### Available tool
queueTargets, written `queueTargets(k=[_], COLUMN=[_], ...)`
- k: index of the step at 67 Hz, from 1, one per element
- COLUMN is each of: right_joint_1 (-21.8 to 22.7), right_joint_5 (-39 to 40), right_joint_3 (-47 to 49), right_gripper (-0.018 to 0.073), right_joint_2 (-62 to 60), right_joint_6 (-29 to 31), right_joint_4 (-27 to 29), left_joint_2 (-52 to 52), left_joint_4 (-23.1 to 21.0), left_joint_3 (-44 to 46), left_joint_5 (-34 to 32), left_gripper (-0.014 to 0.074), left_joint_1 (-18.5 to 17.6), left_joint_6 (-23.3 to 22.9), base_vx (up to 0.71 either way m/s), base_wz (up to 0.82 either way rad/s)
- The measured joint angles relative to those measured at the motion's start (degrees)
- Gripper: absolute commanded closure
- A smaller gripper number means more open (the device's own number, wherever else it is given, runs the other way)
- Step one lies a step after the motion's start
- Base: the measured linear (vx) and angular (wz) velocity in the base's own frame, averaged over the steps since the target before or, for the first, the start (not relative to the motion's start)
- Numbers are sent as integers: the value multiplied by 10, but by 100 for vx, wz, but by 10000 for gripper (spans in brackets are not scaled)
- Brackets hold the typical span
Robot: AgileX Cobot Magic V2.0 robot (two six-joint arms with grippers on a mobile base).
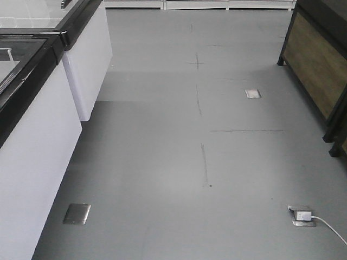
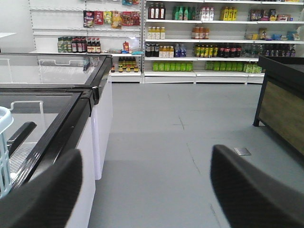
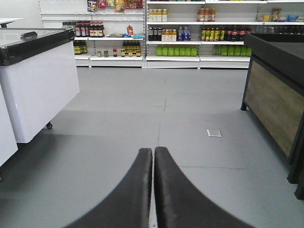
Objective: Left arm holds basket, right arm returns cookies
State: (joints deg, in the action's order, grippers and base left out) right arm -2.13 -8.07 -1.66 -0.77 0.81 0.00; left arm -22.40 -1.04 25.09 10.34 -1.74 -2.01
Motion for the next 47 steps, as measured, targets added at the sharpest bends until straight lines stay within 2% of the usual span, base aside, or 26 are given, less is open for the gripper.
queueTargets(k=[22, 28, 38, 42, 47], right_joint_1=[0, 0, 0, 0, 0], right_joint_5=[0, 0, 0, 0, 0], right_joint_3=[0, 0, 0, 0, 0], right_gripper=[567, 567, 567, 567, 567], right_joint_2=[0, 0, 0, 0, 0], right_joint_6=[0, 0, 0, 0, 0], right_joint_4=[0, 0, 0, 0, 0], left_joint_2=[0, 0, 0, 0, -2], left_joint_4=[-3, -47, -179, -212, -222], left_joint_3=[0, 0, 0, 0, -1], left_joint_5=[0, 0, 0, -2, -17], left_gripper=[-52, -13, 48, 69, 85], left_joint_1=[0, 0, 0, 0, 0], left_joint_6=[-4, -49, -169, -191, -195], base_vx=[0, 0, 0, 0, 0], base_wz=[0, 0, 0, 0, 0])
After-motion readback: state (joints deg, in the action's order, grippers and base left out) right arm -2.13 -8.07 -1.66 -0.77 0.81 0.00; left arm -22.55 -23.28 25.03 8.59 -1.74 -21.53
